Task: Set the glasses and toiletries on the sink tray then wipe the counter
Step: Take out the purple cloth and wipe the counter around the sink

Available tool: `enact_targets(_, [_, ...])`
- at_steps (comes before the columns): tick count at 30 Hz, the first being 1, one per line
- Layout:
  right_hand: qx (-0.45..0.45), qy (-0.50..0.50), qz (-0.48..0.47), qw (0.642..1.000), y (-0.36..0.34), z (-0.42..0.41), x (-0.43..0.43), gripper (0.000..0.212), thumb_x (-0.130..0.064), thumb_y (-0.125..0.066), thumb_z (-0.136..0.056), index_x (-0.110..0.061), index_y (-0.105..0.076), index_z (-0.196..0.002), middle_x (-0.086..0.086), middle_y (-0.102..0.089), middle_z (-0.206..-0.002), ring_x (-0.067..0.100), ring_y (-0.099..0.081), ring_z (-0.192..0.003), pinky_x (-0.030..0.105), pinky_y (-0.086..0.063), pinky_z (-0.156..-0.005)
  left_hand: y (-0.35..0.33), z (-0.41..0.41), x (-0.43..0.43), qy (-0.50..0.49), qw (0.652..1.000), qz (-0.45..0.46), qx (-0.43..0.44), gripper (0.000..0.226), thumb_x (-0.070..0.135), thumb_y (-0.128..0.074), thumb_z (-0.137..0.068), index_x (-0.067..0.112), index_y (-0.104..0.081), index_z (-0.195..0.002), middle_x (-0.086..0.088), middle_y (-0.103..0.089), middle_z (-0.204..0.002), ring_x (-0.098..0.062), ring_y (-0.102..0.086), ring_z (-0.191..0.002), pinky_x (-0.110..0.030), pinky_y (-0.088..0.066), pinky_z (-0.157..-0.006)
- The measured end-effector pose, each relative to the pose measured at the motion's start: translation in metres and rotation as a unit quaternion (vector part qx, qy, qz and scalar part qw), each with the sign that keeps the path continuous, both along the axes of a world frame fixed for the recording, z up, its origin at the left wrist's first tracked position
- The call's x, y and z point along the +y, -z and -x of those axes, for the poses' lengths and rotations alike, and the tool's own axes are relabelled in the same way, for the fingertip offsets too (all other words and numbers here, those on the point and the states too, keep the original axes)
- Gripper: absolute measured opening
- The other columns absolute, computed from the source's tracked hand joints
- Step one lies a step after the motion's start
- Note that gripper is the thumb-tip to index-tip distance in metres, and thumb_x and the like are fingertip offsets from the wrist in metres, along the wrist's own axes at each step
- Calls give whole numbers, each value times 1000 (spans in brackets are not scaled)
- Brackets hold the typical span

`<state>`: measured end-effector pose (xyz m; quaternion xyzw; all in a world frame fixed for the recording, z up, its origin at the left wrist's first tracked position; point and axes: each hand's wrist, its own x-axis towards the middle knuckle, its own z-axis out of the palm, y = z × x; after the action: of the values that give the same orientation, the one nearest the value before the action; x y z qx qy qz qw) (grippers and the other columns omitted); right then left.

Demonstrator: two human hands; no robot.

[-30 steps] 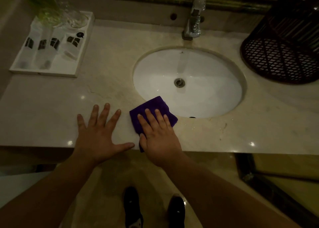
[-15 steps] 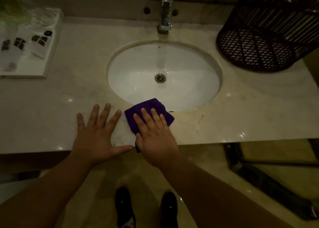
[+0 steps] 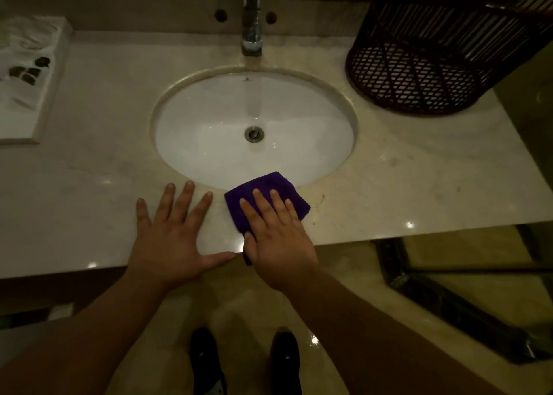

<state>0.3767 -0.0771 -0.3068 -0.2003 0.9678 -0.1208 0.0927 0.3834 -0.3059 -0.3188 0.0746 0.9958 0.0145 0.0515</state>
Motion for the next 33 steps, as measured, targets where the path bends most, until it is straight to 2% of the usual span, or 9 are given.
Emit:
enact_targets(8, [-11,19,-13,1000,-4,4,37,64,-42,-25,-103,-28,-10,-163,3,-8,-171,26,6,-157,51,-2,-125,-5,1,6,-14,999,8,-34,122,104,-32,-65,32,-12,-162,-6,-1,-170,-35,5,-154,-76,-4,-112])
enact_targets(14, [1,29,-19,999,-2,9,66,64,-42,-29,-103,-25,-14,-163,6,-12,-171,28,2,-157,53,-8,-125,-11,26,79,48,998,-38,-6,121,103,-33,-66,31,-15,-162,-8,0,-170,-35,6,-154,-78,-2,-111])
enact_targets(19, [20,41,-22,999,1,18,98,63,-41,-32,-104,-23,-16,-163,8,-15,-170,29,-1,-157,52,-8,-125,0,35,102,42,999,-12,-11,118,103,-31,-67,31,-23,-160,-9,-20,-167,-35,-10,-154,-77,-4,-111])
enact_targets(25, [16,46,-17,999,-1,22,108,63,-39,-33,-104,-23,-18,-162,8,-16,-170,30,-2,-157,54,-10,-124,-2,36,102,37,999,1,-20,118,102,-33,-67,31,-25,-160,-9,-24,-166,-35,-15,-153,-77,-5,-111])
enact_targets(33, [18,66,-18,998,-3,28,130,63,-40,-34,-103,-24,-20,-162,6,-16,-170,27,-2,-157,51,-8,-125,-15,42,116,56,998,-13,-33,124,105,-33,-63,31,-15,-162,-7,-4,-170,-35,3,-154,-77,-3,-111])
